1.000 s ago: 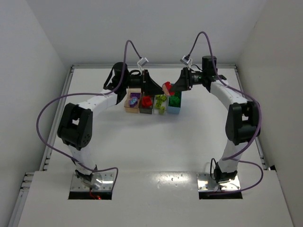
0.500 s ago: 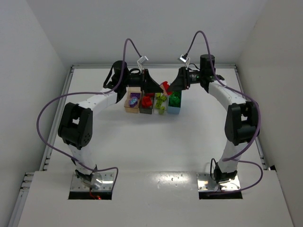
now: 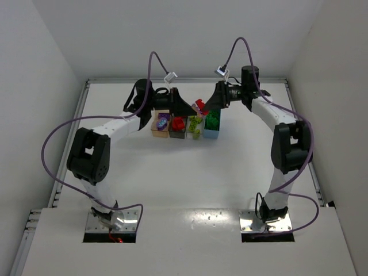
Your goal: Sort the legos into containers by color
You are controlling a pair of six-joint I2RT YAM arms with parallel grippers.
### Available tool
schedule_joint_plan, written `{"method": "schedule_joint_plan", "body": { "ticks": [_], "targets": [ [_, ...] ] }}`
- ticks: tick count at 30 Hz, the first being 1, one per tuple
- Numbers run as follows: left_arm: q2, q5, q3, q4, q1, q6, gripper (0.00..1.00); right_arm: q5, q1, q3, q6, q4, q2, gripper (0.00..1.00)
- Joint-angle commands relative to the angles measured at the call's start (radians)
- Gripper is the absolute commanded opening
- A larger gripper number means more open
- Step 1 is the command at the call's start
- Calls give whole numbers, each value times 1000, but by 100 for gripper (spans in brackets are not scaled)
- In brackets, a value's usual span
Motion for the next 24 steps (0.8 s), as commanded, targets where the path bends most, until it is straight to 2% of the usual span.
{"method": "schedule_joint_plan", "body": {
  "ticks": [1, 9, 11, 14, 16, 18, 19, 20, 21, 24],
  "targets": [
    [-59, 42, -73, -23, 7, 78, 13, -30, -59, 103, 22, 42, -17, 4],
    [-146, 13, -154, -108, 55, 139, 12, 2, -102, 123, 22, 32, -17, 4],
    [-183, -11, -165, -135, 96, 172, 12, 13, -93, 123, 22, 32, -17, 4],
    [-232, -153, -165, -295, 160, 276, 12, 56, -70, 123, -2, 14, -8, 4],
    [-282, -394, -118, -489, 187, 349, 12, 109, -54, 155, -39, -29, 15, 4],
    [-302, -563, -87, -647, 196, 461, 12, 172, -39, 201, -169, -177, 34, 4],
    [-312, -714, -87, -675, 196, 486, 11, 200, -22, 259, -227, -246, 55, 4],
    [-322, -769, -78, -692, 196, 506, 11, 250, -2, 287, -284, -359, 66, 4],
    [-322, -853, -78, -724, 196, 538, 11, 279, 7, 313, -354, -398, 77, 4],
    [-312, -936, -78, -735, 196, 558, 11, 370, 19, 368, -366, -419, 100, 4]
  ]
}}
